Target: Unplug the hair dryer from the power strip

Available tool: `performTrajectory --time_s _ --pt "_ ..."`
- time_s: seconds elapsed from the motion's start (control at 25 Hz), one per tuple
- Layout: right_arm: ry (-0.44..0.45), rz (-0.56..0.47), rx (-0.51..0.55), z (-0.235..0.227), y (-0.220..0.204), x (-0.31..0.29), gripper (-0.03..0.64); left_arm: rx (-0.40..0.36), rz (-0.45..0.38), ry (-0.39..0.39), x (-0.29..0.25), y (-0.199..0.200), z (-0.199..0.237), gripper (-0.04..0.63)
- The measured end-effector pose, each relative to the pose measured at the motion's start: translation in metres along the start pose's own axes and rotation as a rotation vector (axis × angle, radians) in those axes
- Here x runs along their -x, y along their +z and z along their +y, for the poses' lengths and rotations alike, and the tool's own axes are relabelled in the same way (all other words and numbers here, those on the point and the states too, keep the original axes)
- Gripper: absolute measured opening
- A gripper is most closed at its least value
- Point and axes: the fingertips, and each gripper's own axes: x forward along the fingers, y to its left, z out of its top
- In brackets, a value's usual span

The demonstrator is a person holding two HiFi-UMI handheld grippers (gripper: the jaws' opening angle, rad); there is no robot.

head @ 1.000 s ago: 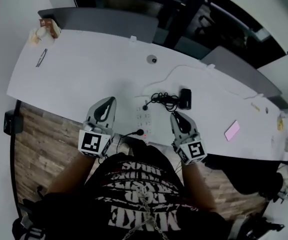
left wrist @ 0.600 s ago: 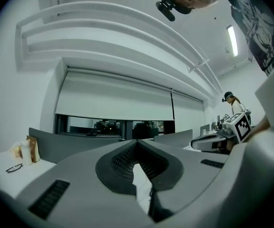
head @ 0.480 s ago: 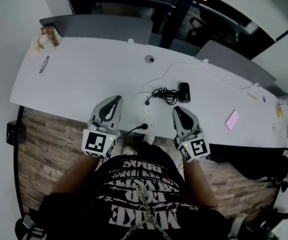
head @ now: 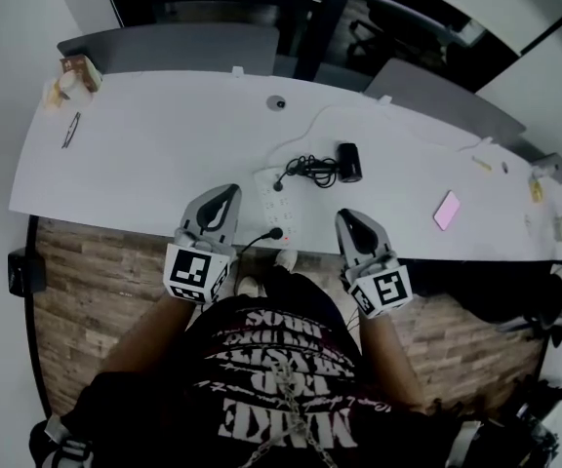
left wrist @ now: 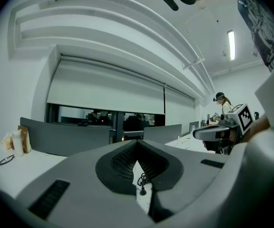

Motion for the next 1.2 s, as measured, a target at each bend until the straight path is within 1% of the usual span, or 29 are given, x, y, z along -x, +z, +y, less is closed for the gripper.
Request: performTrajectory --time_s 0.2,0.36,0.48,0.6,0.68,0.84,0.88,0.92,0.96,1.04,1.12,1.2 --pt "-0.004 0.014 -0.005 -0.003 -0.006 0.002 0.048 0.010 0.021 -0.007 -0.005 -0.011 -0.006 0.023" --pt "0.022 0.036 -0.007 -0.007 -0.015 -0.005 0.048 0.027 0.056 -0.001 -0.013 -0.028 -0.006 0.023" --pt "0.057 0.061 -0.020 -0.014 -0.030 -0.018 0.048 0.048 0.099 0.008 -0.023 -0.051 -0.005 0.023" --pt "0.125 0.099 -0.084 -0.013 -0.054 -0.041 0.048 0.088 0.182 0.024 -0.039 -0.093 -0.006 0.023" --pt "0.186 0.133 -0.122 -0.007 -0.072 -0.061 0.048 0.095 0.253 0.025 -0.052 -0.128 -0.009 0.023" --pt "0.314 0.287 -0.142 0.008 -0.136 -0.107 0.051 0.086 0.409 0.054 -0.072 -0.200 -0.010 0.023" --pt "0.340 0.333 -0.155 0.010 -0.154 -0.118 0.067 0.092 0.446 0.065 -0.077 -0.217 -0.010 0.023" --pt "0.360 0.380 -0.170 0.011 -0.172 -0.127 0.131 0.096 0.480 0.073 -0.083 -0.233 -0.010 0.023" --pt "0.376 0.423 -0.183 0.012 -0.189 -0.136 0.160 0.096 0.510 0.076 -0.089 -0.247 -0.012 0.023" --pt "0.394 0.481 -0.202 0.013 -0.216 -0.154 0.161 0.082 0.559 0.072 -0.102 -0.272 -0.014 0.023" --pt "0.407 0.498 -0.227 0.012 -0.228 -0.171 0.161 0.058 0.603 0.065 -0.115 -0.288 -0.016 0.023" --pt "0.410 0.481 -0.239 0.010 -0.228 -0.184 0.160 0.037 0.631 0.050 -0.124 -0.297 -0.019 0.023"
